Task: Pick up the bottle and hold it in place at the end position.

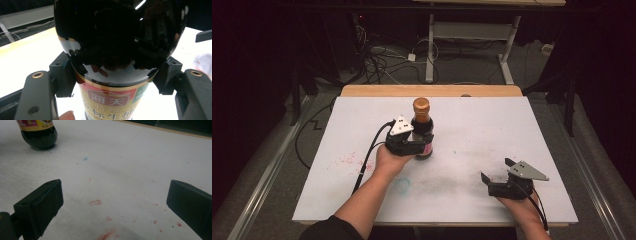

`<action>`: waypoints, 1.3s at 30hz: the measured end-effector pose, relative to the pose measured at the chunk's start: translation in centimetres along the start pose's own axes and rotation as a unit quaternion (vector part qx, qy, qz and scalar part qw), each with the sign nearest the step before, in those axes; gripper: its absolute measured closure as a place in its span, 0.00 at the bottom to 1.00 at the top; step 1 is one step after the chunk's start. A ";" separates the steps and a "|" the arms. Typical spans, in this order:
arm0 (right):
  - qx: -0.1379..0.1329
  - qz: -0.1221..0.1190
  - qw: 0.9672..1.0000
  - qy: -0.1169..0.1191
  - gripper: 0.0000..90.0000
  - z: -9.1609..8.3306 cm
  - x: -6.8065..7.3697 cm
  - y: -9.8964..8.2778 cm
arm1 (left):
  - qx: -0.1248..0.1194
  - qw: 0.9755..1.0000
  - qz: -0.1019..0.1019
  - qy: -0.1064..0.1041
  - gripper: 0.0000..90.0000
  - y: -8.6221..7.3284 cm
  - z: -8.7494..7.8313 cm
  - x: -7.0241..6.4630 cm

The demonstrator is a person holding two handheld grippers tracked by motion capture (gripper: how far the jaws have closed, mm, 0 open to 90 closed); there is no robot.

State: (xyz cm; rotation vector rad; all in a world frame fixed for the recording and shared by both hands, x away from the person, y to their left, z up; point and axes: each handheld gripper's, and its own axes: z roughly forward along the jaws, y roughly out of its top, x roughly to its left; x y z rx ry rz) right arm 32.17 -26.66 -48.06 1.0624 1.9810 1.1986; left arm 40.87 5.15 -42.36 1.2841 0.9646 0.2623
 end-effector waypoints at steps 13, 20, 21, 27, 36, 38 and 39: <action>-0.001 0.000 1.000 0.000 0.02 0.0 0.0 0.0 | -0.007 1.000 -0.005 0.006 0.33 0.5 2.4 0.9; -0.002 0.000 1.000 0.000 0.02 0.0 0.0 0.0 | -0.007 1.000 -0.009 0.009 0.33 0.6 3.6 1.3; -0.002 0.000 1.000 0.000 0.02 0.0 0.0 0.0 | -0.006 1.000 -0.009 0.009 0.33 0.5 3.7 1.4; -0.003 0.000 1.000 0.001 0.02 -0.1 0.0 0.0 | -0.009 1.000 -0.013 0.011 0.33 0.4 4.1 1.8; 0.000 0.000 1.000 0.000 0.01 0.0 0.0 0.0 | -0.008 1.000 -0.007 0.007 0.32 0.2 4.1 1.8; 0.000 0.004 1.000 0.002 0.03 0.0 -0.1 0.0 | -0.008 1.000 -0.009 0.005 0.32 0.2 4.1 1.9; 0.003 0.004 1.000 0.008 0.05 0.0 -0.2 0.1 | -0.006 1.000 -0.011 0.006 0.32 0.2 4.1 1.9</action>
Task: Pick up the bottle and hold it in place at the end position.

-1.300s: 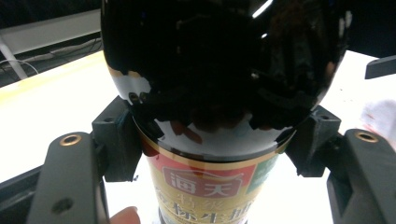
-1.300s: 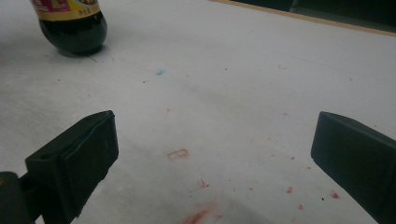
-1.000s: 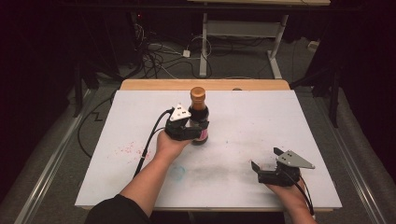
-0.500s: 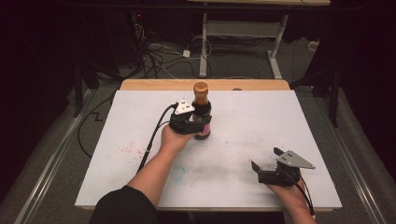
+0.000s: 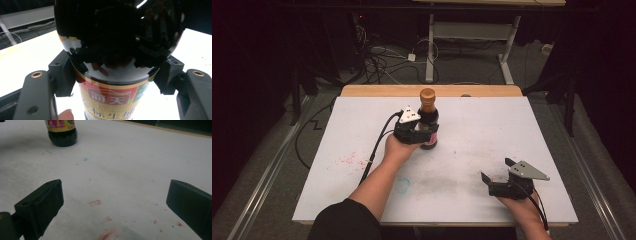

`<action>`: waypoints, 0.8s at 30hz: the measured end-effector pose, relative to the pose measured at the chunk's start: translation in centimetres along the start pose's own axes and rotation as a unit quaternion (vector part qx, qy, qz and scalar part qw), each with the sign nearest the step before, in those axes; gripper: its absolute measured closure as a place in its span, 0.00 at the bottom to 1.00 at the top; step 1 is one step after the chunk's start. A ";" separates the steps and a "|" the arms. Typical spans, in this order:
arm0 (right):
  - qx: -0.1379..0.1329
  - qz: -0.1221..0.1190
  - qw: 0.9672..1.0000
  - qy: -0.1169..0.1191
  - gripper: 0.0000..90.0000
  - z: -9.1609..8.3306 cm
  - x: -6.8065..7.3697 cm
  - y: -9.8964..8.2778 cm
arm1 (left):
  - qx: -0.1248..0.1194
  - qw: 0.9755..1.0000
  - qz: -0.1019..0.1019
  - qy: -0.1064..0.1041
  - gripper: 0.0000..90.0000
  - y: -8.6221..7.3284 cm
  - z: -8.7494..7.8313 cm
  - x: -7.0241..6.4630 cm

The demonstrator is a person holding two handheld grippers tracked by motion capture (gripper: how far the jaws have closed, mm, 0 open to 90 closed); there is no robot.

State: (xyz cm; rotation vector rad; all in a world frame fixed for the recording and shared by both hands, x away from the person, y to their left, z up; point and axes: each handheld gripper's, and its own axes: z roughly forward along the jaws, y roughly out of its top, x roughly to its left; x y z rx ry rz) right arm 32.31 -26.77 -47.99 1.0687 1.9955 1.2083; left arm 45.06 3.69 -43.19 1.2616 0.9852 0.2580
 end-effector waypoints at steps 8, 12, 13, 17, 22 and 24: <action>-0.008 0.016 1.000 0.023 0.22 0.2 -0.5 1.6 | -0.007 1.000 -0.001 -0.002 0.32 -0.2 0.0 0.0; -0.023 0.014 0.999 0.035 0.32 0.8 -0.4 3.6 | -0.007 1.000 -0.002 -0.003 0.32 -0.2 0.0 0.1; -0.028 0.013 0.999 0.039 0.35 1.0 -0.3 4.2 | -0.008 1.000 -0.002 -0.003 0.32 -0.2 0.0 0.1; -0.042 0.002 0.998 0.051 0.50 1.9 0.3 6.5 | -0.011 1.000 -0.004 -0.003 0.32 -0.3 -0.1 0.0; -0.054 -0.010 0.997 0.061 0.66 3.1 1.1 8.7 | -0.010 1.000 -0.005 -0.003 0.32 -0.3 -0.1 0.0; -0.056 -0.016 0.996 0.065 0.74 3.6 1.4 9.5 | -0.010 1.000 -0.005 -0.003 0.32 -0.3 -0.1 0.0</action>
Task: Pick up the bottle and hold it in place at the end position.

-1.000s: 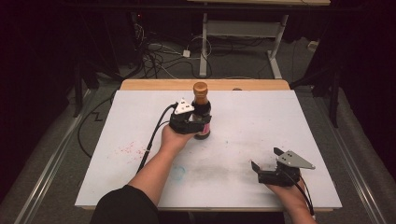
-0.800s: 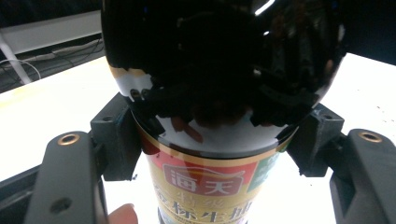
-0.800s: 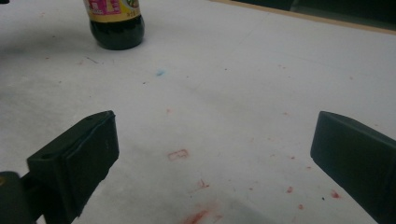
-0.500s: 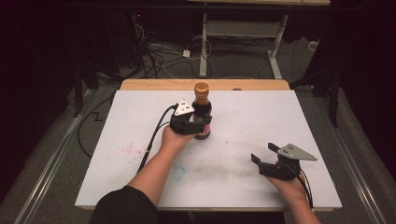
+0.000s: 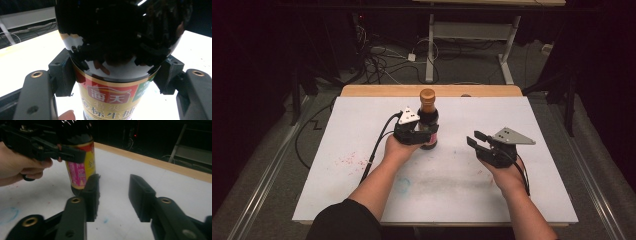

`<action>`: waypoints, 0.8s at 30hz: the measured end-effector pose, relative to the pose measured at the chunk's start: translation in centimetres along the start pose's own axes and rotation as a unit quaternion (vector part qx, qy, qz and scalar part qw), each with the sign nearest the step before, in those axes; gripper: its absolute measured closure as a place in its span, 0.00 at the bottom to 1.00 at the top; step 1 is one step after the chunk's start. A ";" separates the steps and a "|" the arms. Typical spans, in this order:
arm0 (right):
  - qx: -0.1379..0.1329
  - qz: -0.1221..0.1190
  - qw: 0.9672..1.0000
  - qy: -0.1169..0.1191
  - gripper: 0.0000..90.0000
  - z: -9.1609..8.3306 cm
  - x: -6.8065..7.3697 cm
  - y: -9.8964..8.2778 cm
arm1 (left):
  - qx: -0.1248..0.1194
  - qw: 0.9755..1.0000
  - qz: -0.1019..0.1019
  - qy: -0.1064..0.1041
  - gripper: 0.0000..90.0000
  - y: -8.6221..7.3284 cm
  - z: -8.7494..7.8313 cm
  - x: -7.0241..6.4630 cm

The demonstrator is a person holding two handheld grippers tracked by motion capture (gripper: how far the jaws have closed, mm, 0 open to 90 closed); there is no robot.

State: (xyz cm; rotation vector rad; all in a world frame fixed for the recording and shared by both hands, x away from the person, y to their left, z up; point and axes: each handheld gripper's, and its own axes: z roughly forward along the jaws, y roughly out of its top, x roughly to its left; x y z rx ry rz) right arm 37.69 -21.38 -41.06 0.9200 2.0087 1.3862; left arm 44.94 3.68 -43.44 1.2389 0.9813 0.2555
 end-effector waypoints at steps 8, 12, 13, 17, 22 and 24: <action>-0.009 -0.003 1.000 0.016 0.92 1.8 0.5 2.3 | -0.001 1.000 -0.001 0.001 0.32 0.0 0.0 0.0; -0.015 -0.005 1.000 0.019 0.99 2.4 0.5 3.2 | -0.002 1.000 -0.002 0.001 0.32 0.0 0.0 0.0; -0.015 -0.005 1.000 0.019 0.99 2.4 0.5 3.2 | -0.002 1.000 -0.002 0.001 0.32 0.0 0.0 0.0; -0.020 -0.012 1.000 0.019 1.00 2.9 0.6 4.2 | -0.002 1.000 -0.001 0.000 0.32 -0.1 0.0 0.0; -0.021 -0.020 0.999 0.019 1.00 3.5 0.9 5.0 | -0.002 1.000 0.000 -0.001 0.32 -0.1 0.0 0.0; -0.020 -0.021 0.999 0.020 1.00 3.7 1.0 5.3 | -0.002 1.000 0.000 0.000 0.32 -0.1 0.0 0.0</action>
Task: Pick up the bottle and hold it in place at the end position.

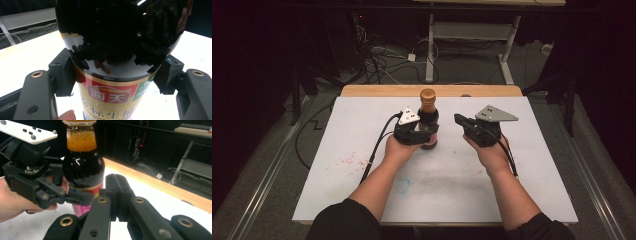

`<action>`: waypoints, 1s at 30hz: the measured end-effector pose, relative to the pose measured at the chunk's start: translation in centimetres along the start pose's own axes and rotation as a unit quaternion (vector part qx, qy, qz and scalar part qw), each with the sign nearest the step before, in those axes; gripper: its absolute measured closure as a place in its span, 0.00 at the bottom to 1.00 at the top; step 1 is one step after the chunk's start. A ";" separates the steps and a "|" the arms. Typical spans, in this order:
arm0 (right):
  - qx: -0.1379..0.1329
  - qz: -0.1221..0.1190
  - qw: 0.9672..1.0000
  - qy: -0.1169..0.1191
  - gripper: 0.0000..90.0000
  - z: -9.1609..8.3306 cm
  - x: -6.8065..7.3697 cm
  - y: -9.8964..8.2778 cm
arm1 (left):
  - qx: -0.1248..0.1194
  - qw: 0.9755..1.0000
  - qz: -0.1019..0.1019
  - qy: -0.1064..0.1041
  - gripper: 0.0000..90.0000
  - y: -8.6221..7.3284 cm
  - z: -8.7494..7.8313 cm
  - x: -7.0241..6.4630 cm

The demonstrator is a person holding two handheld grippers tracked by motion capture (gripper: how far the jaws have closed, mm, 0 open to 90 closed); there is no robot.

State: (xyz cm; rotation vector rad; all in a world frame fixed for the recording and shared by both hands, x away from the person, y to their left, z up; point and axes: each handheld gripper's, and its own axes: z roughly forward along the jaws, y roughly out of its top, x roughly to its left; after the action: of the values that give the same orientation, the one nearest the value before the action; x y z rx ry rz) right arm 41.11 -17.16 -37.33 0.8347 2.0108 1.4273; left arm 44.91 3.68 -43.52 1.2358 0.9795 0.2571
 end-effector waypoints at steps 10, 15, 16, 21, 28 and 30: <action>0.002 -0.013 1.000 0.010 1.00 1.4 0.3 2.0 | 0.000 1.000 0.001 -0.001 0.32 0.0 0.0 0.0; 0.004 -0.021 1.000 0.015 1.00 1.9 0.6 2.9 | 0.000 1.000 0.002 -0.001 0.32 0.0 0.0 0.0; 0.003 -0.021 1.000 0.017 1.00 2.0 0.7 3.1 | 0.000 1.000 0.002 -0.001 0.32 0.0 0.0 0.0; 0.002 -0.034 0.999 0.027 1.00 2.5 1.3 3.9 | 0.000 1.000 0.003 -0.001 0.32 0.0 0.0 0.0; 0.000 -0.045 0.999 0.030 1.00 2.8 1.8 4.9 | -0.001 1.000 0.003 0.000 0.32 -0.1 0.0 0.0; -0.001 -0.048 0.998 0.031 1.00 2.8 1.9 5.2 | -0.001 1.000 0.003 0.000 0.32 -0.1 0.0 0.0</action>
State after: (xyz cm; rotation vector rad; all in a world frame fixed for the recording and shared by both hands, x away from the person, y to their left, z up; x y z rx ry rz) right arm 42.79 -12.74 -33.37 0.6905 2.0653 1.4162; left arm 44.86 3.63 -43.55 1.2378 0.9755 0.2621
